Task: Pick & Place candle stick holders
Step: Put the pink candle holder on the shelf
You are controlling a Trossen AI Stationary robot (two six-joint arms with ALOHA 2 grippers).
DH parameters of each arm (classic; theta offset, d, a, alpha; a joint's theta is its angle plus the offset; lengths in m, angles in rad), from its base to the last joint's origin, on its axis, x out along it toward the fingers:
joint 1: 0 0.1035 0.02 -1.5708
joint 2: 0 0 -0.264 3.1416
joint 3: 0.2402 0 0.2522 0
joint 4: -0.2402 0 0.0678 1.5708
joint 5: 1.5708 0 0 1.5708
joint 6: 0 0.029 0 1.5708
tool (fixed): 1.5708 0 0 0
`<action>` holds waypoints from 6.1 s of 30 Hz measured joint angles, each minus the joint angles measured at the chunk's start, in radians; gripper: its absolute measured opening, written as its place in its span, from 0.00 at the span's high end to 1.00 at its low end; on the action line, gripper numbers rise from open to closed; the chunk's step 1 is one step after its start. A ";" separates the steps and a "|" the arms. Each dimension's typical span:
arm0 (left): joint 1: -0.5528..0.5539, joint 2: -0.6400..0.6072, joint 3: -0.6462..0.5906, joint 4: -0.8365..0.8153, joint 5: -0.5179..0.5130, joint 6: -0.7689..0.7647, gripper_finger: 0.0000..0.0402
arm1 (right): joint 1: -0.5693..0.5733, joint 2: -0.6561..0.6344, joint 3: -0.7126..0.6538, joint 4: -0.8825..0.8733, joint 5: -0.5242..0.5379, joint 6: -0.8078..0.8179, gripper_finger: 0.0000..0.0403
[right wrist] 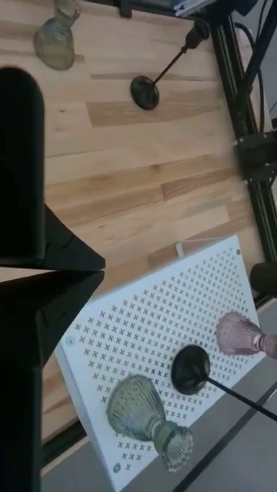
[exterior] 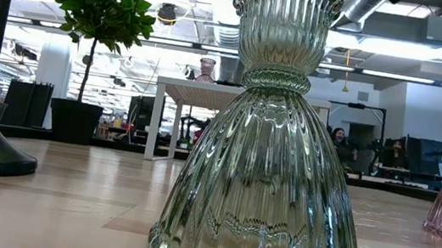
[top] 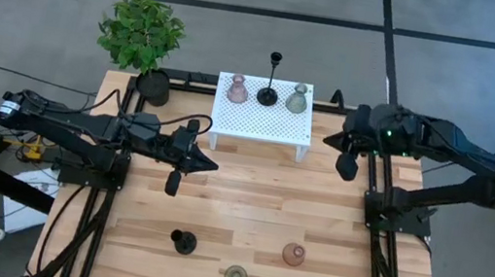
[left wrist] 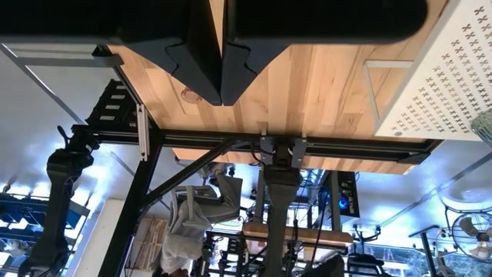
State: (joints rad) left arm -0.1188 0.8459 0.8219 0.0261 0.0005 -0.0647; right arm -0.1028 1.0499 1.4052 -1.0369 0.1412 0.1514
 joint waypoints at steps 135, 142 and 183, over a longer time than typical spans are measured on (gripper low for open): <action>0.000 0.000 0.000 -0.002 0.000 0.000 0.98 | 0.613 0.639 -0.332 0.473 0.173 0.617 1.00; 0.000 0.000 0.000 -0.002 0.000 0.000 0.98 | 0.522 0.639 -0.332 0.582 0.164 0.491 1.00; -0.106 0.078 -0.407 0.271 0.008 -0.048 0.99 | 0.408 0.203 -0.332 0.550 0.363 0.334 1.00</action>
State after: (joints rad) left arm -0.2251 0.9238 0.4149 0.2974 0.0087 -0.1125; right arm 0.3054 1.2531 1.0733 -0.4870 0.5041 0.4855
